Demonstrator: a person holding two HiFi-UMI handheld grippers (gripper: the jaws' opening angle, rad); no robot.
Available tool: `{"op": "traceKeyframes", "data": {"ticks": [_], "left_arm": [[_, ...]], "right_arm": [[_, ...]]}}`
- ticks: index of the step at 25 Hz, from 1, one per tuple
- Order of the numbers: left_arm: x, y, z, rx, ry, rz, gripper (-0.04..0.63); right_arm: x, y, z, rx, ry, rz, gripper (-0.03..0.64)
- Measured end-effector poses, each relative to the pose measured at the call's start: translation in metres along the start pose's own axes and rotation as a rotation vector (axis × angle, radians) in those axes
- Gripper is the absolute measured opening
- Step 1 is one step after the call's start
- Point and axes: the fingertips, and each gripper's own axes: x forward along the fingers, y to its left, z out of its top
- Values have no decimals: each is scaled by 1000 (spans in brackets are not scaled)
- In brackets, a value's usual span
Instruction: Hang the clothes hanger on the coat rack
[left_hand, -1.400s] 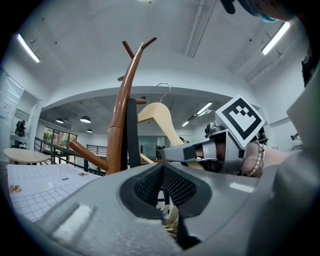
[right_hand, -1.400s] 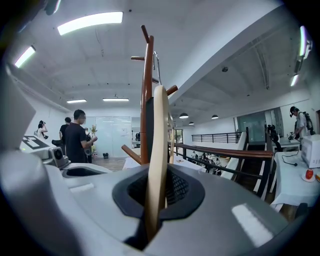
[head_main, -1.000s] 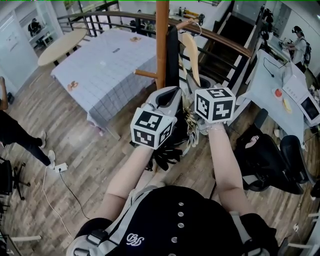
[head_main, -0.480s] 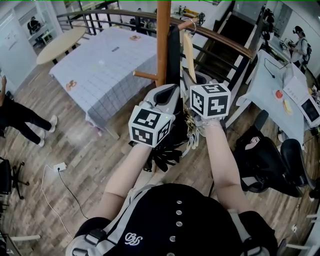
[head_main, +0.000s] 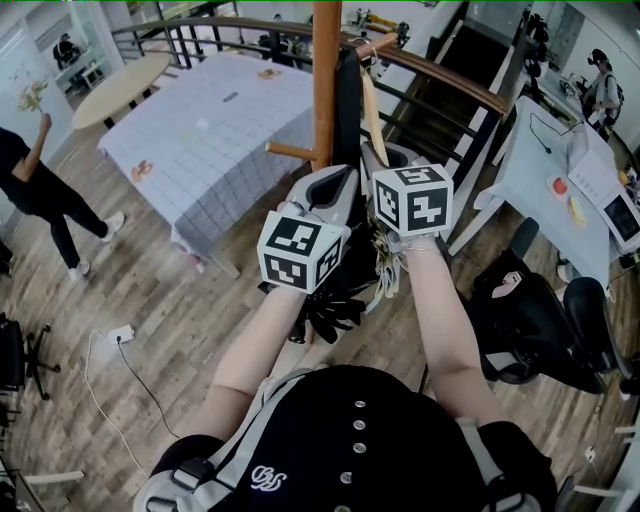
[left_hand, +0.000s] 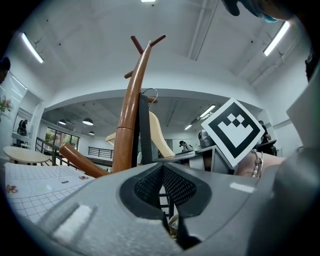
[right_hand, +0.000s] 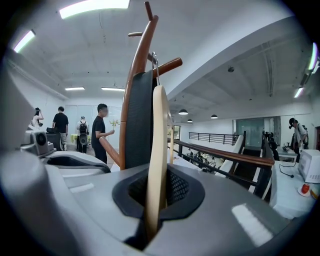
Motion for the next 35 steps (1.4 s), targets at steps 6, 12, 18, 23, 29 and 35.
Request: {"op": "traceKeyframes", "data": {"ticks": [6, 12, 18, 23, 29, 35], "left_arm": [[1, 1, -6, -9, 10, 4, 3], [0, 4, -11, -22, 18, 8, 3], [-3, 8, -13, -24, 25, 13, 3], [-4, 6, -17, -27, 33, 12, 3], [-5, 3, -22, -35, 39, 10, 3], [-7, 0, -24, -35, 45, 16, 3]], "right_arm": [[4, -1, -11, -5, 28, -10, 0], [4, -2, -17, -5, 32, -24, 0], [1, -3, -12, -62, 4, -47, 22], [-8, 0, -8, -105, -19, -28, 84], [-15, 2, -13, -90, -37, -12, 99], [-25, 8, -20, -71, -44, 11, 135]]}}
